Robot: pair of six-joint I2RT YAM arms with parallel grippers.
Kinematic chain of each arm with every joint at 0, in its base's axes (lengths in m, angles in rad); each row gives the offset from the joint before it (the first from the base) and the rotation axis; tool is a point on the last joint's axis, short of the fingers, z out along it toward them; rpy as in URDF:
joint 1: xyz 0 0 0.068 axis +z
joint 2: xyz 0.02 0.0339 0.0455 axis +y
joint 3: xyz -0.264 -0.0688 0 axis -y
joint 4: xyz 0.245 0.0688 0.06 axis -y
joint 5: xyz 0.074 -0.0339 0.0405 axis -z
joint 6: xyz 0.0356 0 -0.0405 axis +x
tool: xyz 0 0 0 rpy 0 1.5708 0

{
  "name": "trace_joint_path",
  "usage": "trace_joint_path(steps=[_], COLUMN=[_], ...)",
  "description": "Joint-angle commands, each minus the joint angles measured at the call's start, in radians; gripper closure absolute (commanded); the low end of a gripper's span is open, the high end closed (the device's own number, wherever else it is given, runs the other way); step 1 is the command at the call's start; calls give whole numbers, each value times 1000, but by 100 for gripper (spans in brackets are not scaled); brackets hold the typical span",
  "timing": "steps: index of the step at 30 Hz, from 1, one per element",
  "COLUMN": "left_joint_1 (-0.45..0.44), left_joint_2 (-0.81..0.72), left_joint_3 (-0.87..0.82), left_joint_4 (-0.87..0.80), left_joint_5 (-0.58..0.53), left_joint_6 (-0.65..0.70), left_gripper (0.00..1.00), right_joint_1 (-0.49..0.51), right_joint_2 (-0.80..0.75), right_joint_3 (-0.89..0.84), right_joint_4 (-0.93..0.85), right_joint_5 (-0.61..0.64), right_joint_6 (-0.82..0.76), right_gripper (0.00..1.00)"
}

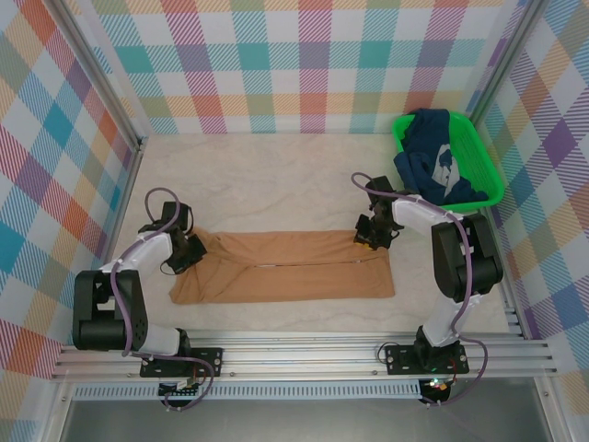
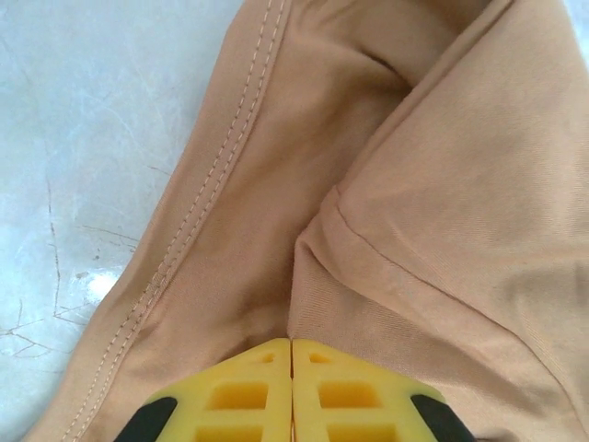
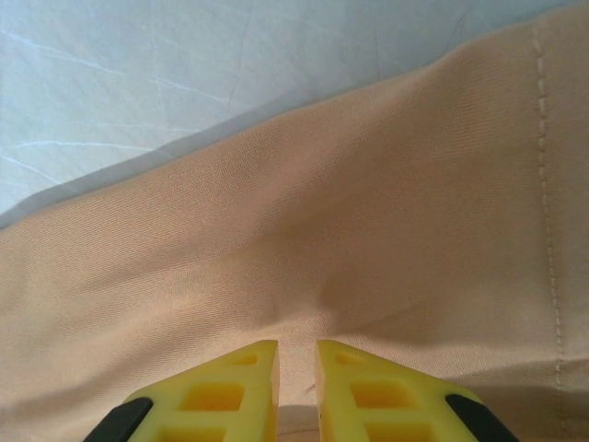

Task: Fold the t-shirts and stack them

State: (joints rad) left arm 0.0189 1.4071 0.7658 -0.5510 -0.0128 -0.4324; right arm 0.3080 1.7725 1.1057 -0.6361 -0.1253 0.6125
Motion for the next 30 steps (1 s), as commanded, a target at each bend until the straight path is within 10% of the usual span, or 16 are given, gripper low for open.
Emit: trace_joint_path(steps=[1, 30], left_joint_1=[16, 11], left_joint_2=[-37, -12], left_joint_3=[33, 115], left_joint_4=[-40, -60], left_joint_5=[-14, -76], left_joint_6=[23, 49], left_gripper=[93, 100], right_joint_1=[1, 1], right_joint_2=[16, 38], right_joint_3=[5, 10], right_joint_4=[-9, -15], right_joint_5=[-13, -17], right_joint_6=[-13, -14], right_gripper=[83, 86])
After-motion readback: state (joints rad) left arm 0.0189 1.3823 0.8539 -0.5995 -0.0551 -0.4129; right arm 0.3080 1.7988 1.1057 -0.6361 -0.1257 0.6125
